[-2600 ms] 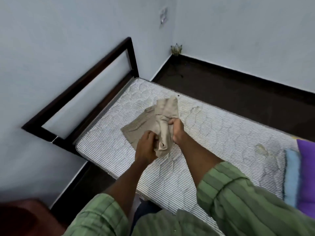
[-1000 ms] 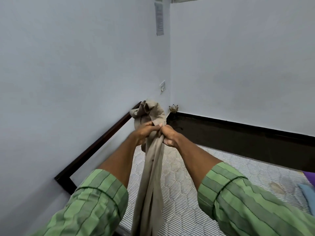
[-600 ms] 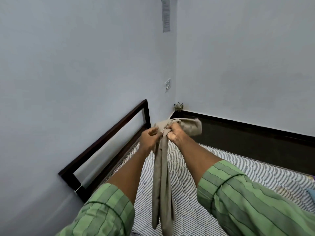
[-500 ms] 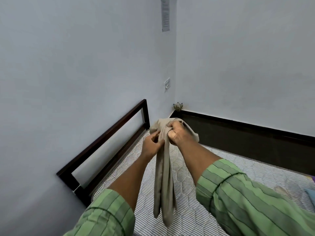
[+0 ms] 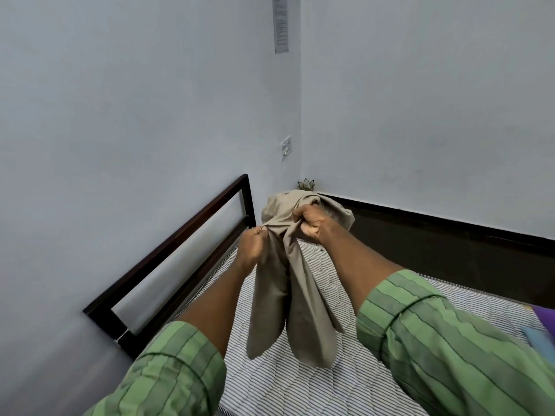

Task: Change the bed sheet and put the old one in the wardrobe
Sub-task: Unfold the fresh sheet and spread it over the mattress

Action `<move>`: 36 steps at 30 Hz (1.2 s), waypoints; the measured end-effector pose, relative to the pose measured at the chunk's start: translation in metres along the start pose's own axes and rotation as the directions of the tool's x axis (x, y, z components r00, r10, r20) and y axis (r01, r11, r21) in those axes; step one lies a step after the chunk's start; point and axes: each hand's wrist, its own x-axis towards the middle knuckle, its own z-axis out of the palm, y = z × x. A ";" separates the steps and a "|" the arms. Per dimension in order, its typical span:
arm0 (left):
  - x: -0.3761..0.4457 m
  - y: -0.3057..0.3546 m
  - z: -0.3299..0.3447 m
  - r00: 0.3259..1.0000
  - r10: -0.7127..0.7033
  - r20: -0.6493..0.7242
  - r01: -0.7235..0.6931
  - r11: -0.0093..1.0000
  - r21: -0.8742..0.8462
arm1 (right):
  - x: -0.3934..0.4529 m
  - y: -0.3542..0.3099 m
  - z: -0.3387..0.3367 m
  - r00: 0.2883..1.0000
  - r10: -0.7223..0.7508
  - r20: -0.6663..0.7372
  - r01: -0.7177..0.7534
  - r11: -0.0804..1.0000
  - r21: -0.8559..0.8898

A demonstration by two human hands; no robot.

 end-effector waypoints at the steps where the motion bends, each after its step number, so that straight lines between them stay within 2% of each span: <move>1: 0.003 0.002 0.000 0.999 -0.033 0.021 0.034 0.997 -0.063 | -0.003 -0.001 -0.002 1.000 0.006 0.004 -0.005 1.000 -0.025; 3: 0.007 0.006 -0.001 0.997 -0.075 0.019 0.077 0.993 -0.093 | -0.001 0.001 -0.006 0.999 0.015 0.038 -0.014 0.999 -0.036; 8: -0.001 0.033 -0.014 0.968 -0.117 -0.224 0.106 0.993 -0.057 | -0.006 0.006 -0.011 0.999 -0.041 -0.034 0.035 0.988 -0.152; 11: 0.006 0.038 -0.012 0.971 0.011 -0.237 0.006 0.997 0.071 | -0.001 0.010 -0.016 0.995 -0.044 -0.094 0.026 0.983 -0.180; 13: 0.013 0.044 -0.009 0.972 0.073 -0.223 -0.041 0.989 0.144 | -0.008 0.006 -0.014 1.000 0.022 -0.013 -0.023 0.997 -0.076; 15: 0.016 0.056 -0.008 0.971 0.185 -0.153 -0.146 0.960 0.238 | -0.021 0.003 -0.012 0.993 0.063 0.097 -0.063 0.998 -0.004; 17: 0.020 0.064 -0.009 0.963 0.242 -0.114 -0.202 0.937 0.284 | -0.026 0.005 -0.014 0.990 0.064 0.126 -0.073 0.995 0.067; 20: 0.029 0.069 -0.012 0.945 0.294 -0.146 -0.232 0.914 0.334 | -0.021 0.010 -0.020 0.985 0.148 0.087 -0.146 0.989 -0.029; 22: 0.032 0.071 -0.018 0.927 0.351 -0.130 -0.244 0.832 0.499 | -0.011 0.011 -0.023 0.986 0.162 -0.033 -0.165 0.957 -0.239; 23: 0.031 0.072 -0.022 0.919 0.382 -0.101 -0.242 0.746 0.621 | -0.007 0.013 -0.024 0.982 0.137 -0.131 -0.176 0.920 -0.350; 25: 0.031 0.074 -0.030 0.893 0.451 -0.005 -0.248 0.500 0.830 | -0.008 0.014 -0.026 0.922 0.001 -0.387 -0.225 0.815 -0.534; 26: 0.032 0.077 -0.032 0.871 0.488 0.049 -0.270 0.393 0.879 | -0.011 0.013 -0.027 0.875 -0.092 -0.475 -0.239 0.770 -0.591; 27: 0.034 0.081 -0.034 0.852 0.515 0.100 -0.296 0.314 0.902 | -0.012 0.013 -0.027 0.847 -0.204 -0.492 -0.215 0.714 -0.666; 28: 0.035 0.087 -0.036 0.826 0.545 0.142 -0.327 0.258 0.909 | -0.011 0.015 -0.025 0.860 -0.318 -0.398 -0.125 0.627 -0.769; 29: 0.035 0.095 -0.036 0.805 0.564 0.185 -0.358 0.213 0.909 | -0.014 0.016 -0.022 0.890 -0.402 -0.217 0.017 0.505 -0.863; 31: 0.035 0.115 -0.036 0.738 0.601 0.306 -0.454 0.107 0.885 | -0.007 0.023 -0.011 0.912 -0.385 0.142 0.277 0.322 -0.905; 32: 0.034 0.125 -0.034 0.706 0.606 0.367 -0.502 0.063 0.862 | -0.005 0.025 -0.003 0.909 -0.341 0.239 0.338 0.272 -0.901; 33: 0.032 0.135 -0.031 0.687 0.597 0.414 -0.538 0.034 0.842 | 0.001 0.028 0.006 0.909 -0.310 0.278 0.369 0.289 -0.883; 34: 0.031 0.144 -0.028 0.681 0.579 0.450 -0.563 0.020 0.826 | 0.003 0.030 0.015 0.925 -0.284 0.252 0.348 0.363 -0.865; 36: 0.029 0.152 -0.029 0.725 0.505 0.468 -0.572 0.064 0.818 | 0.002 0.033 0.029 0.957 -0.245 0.157 0.282 0.641 -0.714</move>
